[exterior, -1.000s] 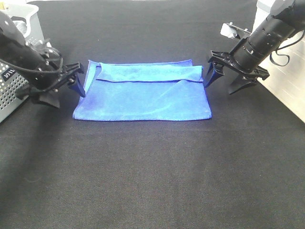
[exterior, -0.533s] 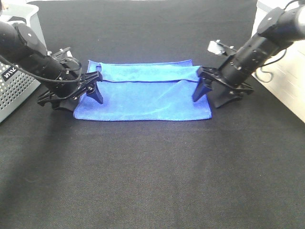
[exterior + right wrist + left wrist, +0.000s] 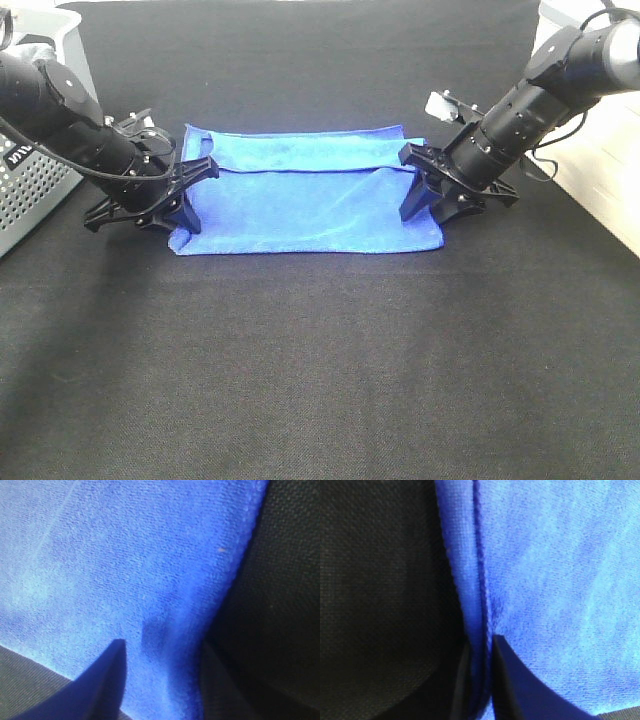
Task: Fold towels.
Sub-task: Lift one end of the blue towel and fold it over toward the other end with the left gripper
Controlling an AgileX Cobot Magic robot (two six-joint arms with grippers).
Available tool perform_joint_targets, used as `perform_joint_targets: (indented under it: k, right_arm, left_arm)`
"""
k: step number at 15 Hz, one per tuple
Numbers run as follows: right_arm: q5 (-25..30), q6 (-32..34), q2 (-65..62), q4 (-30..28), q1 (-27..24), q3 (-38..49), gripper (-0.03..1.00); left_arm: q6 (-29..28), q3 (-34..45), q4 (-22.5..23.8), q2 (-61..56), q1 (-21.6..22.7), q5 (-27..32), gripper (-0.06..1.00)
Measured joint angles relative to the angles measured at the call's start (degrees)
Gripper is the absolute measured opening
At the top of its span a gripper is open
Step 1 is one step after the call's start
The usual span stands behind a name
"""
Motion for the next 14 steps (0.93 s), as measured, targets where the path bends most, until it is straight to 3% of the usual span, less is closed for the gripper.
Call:
perform_joint_targets:
  k: [2, 3, 4, 11, 14]
  right_arm:
    - [0.00, 0.00, 0.17, -0.06, 0.00, 0.00, 0.24]
    - [0.00, 0.00, 0.29, -0.11, 0.00, 0.00, 0.08]
    - [0.06, 0.11, 0.46, -0.11, 0.00, 0.00, 0.00]
    - [6.42, 3.15, -3.84, -0.74, 0.00, 1.43, 0.00]
    - [6.36, 3.15, -7.56, -1.15, 0.00, 7.22, 0.00]
  left_arm:
    - [0.06, 0.00, -0.06, 0.06, 0.00, 0.11, 0.04]
    - [0.40, 0.00, -0.29, 0.06, 0.00, 0.46, 0.02]
    - [0.57, 0.00, -0.40, 0.06, 0.00, 0.97, 0.02]
    - [2.64, 1.09, 2.64, -4.87, -0.29, 13.58, 0.01]
    - [2.75, 5.10, 3.44, -7.73, -0.29, 13.98, 0.01]
